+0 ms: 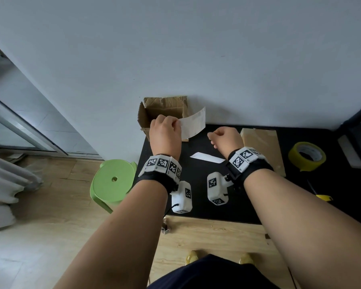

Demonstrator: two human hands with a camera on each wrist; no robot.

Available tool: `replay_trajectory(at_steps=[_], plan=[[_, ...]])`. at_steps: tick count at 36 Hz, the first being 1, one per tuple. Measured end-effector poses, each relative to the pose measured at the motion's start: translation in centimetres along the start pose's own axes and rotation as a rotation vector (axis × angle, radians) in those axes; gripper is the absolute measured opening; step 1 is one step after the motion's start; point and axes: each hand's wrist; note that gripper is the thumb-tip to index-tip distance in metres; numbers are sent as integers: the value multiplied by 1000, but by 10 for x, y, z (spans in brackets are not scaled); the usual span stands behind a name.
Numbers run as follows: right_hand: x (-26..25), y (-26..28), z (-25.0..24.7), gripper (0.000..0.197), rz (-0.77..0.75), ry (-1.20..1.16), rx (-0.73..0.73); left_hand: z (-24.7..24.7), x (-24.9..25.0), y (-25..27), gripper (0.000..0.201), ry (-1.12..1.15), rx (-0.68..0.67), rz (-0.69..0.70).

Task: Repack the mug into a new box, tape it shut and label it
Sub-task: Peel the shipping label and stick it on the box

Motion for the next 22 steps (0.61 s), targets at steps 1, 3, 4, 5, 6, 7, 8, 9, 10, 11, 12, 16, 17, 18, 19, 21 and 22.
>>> replay_trajectory(at_steps=[1,3,4,5,6,7,8,9,10,11,12,16,17,18,19,21,22], plan=[[-3,0,-3,27,2,-51,13,2,2,1,16,-3,-9,16],[-9,-1,-11,34,13,-154,45,6,8,1,15,-10,-20,59],[-13,-1,-16,36,24,-203,55,8,11,1,15,-17,-29,83],[-16,0,-21,37,47,-244,51,10,15,2,14,-26,-42,107],[-18,0,-26,39,66,-280,41,12,19,2,13,-33,-55,133],[-20,1,-30,41,85,-310,30,15,24,3,12,-38,-64,157],[-20,1,-35,42,101,-333,24,17,29,4,11,-38,-68,183],[-19,1,-38,41,118,-346,25,20,33,5,10,-38,-70,209],[-17,1,-42,39,132,-351,28,22,38,6,10,-38,-75,234],[-15,1,-45,36,143,-350,27,25,42,7,10,-38,-86,258],[-12,1,-49,32,154,-350,20,28,46,9,9,-40,-97,284],[0,0,-63,13,193,-318,26,41,60,16,7,-51,-155,353],[3,1,-67,11,197,-312,49,44,63,18,6,-47,-173,357],[7,1,-71,10,201,-311,77,48,66,20,7,-41,-194,356],[10,1,-75,8,207,-310,100,52,69,22,9,-34,-217,353],[20,0,-84,11,197,-282,144,59,75,26,15,-20,-273,347],[26,-2,-88,14,183,-253,162,62,79,27,18,-13,-301,346]])
Point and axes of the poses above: each hand's wrist, its own y-axis away from the middle knuckle, its own z-axis out of the palm, x = y × z
